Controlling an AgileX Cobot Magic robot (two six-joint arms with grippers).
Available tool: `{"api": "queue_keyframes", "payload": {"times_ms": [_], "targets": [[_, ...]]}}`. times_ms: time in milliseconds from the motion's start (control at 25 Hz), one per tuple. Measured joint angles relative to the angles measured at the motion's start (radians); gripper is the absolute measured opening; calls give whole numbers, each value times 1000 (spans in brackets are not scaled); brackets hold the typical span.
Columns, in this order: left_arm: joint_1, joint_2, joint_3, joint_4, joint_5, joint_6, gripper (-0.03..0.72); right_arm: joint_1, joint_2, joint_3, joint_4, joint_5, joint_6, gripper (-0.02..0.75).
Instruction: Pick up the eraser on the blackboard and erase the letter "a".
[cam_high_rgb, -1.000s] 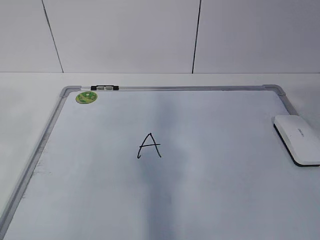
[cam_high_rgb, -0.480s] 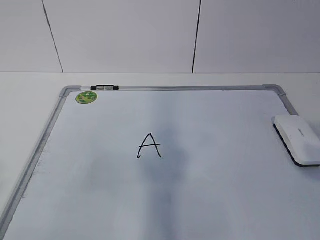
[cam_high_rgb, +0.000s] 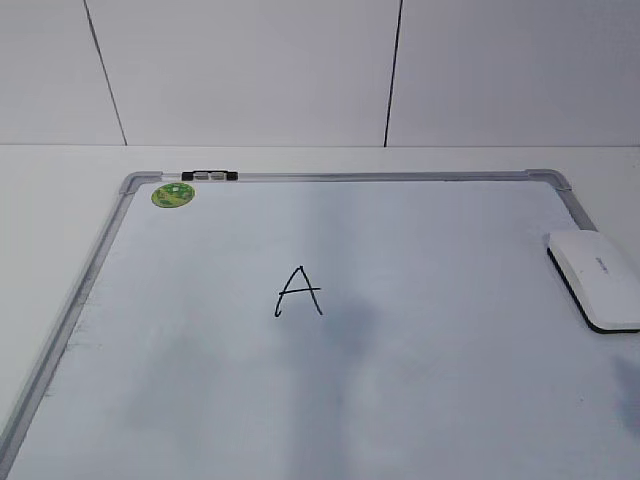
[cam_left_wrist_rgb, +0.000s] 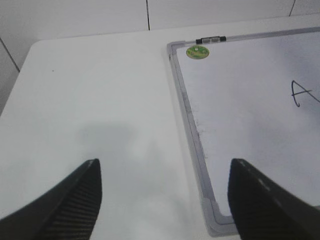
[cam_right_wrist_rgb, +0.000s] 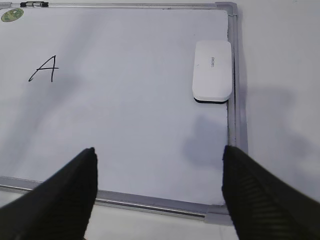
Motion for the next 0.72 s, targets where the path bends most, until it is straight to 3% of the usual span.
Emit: {"api": "queue_keyframes", "payload": {"times_ms": [240,720], "targets": [[0,-63,16,10,-24,0,581,0,-55,22,-1,1,0,593],[0,-68,177,-56,-68,0,575,0,-115,59,-19,1,0,593]]}}
